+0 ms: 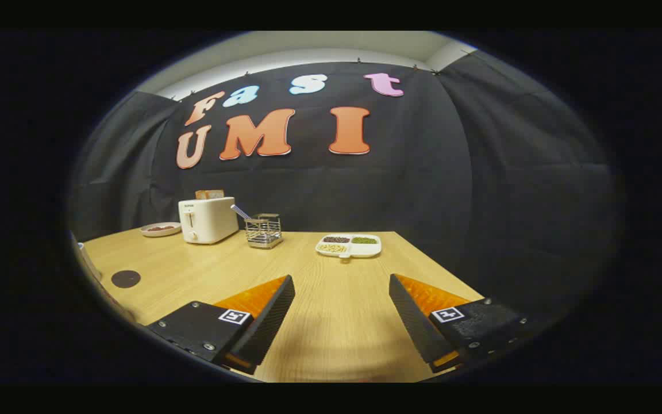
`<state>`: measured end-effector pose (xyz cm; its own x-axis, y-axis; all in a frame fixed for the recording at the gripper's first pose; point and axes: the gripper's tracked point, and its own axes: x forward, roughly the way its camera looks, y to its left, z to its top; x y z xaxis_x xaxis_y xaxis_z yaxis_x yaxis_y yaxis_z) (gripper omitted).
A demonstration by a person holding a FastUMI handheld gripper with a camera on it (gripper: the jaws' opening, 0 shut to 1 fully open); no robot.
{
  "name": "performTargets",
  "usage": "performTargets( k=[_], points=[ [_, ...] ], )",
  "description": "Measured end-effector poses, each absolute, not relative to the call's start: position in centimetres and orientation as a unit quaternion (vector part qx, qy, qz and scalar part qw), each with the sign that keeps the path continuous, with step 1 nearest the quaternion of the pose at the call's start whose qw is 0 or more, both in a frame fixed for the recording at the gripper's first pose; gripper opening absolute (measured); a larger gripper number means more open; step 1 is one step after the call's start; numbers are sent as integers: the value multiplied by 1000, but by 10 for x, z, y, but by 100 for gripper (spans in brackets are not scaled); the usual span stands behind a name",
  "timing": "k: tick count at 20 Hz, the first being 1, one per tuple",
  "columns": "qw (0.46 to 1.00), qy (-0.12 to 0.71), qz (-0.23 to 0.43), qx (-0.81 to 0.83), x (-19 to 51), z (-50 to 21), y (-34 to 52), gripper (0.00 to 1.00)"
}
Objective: Take the bottle from table, then pour the juice into the cup, finally place the bottle on the coaster
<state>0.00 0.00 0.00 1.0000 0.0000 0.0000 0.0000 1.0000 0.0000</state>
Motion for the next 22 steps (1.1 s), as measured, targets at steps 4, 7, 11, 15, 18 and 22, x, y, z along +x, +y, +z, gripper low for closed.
performTargets(
  k=[4, 7, 11, 15, 18, 22],
  points=[
    [997, -65, -16, -37, -2, 30, 1, 98],
    [998, -43, -27, 26, 4, 30, -2, 99],
    [998, -40, -47, 21, -14, 56, 13, 99],
    [997, -43, -33, 55, -71, 80, 60, 99],
    [996, -51, -37, 61, -119, 81, 89, 99],
    [995, -42, -38, 85, -173, 73, 117, 99]
  ],
)
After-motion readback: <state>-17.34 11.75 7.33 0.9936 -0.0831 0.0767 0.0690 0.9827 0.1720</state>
